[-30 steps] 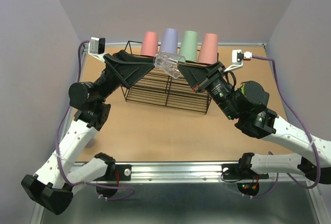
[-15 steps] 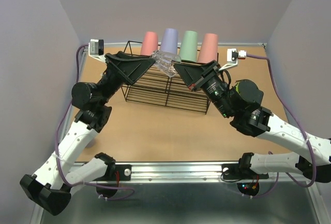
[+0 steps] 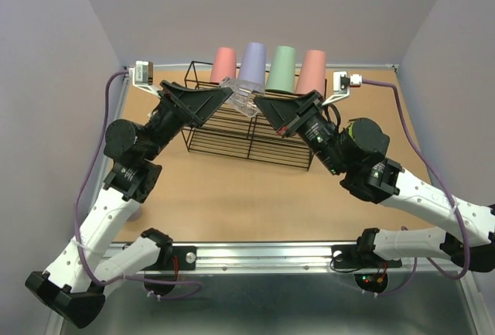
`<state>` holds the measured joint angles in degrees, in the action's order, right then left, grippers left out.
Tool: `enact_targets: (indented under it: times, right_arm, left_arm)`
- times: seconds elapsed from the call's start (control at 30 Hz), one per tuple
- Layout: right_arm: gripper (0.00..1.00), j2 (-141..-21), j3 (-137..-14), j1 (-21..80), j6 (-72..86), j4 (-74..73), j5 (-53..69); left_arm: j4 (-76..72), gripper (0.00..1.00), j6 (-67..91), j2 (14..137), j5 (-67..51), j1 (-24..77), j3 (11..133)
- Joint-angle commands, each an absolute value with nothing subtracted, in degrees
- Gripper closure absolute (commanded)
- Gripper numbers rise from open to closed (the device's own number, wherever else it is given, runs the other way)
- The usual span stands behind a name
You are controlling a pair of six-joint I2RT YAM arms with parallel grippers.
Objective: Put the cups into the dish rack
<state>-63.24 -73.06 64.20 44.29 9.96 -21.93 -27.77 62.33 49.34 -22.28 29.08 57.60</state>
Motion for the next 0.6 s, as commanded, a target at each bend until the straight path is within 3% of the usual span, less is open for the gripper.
enact_targets:
  times: [0.0,0.17,0.33,0.57]
  right_arm:
    - [1.0,-62.93,-76.99,64.69,44.56,16.7,-18.63]
    - [1.0,-63.54,-77.25,64.69,43.6,17.67,-18.46]
    - [1.0,-65.83,-77.69,64.16,42.28,21.35,-17.84]
    - [0.99,-71.27,-83.93,60.65,42.18,22.23,-13.37]
  left_arm:
    - [-20.76,0.04,58.71,49.14,-21.36,26.37,61.34]
    - [-23.27,0.04,62.3,47.2,-21.52,21.63,59.42]
    - [-43.39,0.04,73.55,49.92,-31.28,19.95,54.58]
    - [-54.73,0.04,80.41,53.34,-35.51,19.95,54.93]
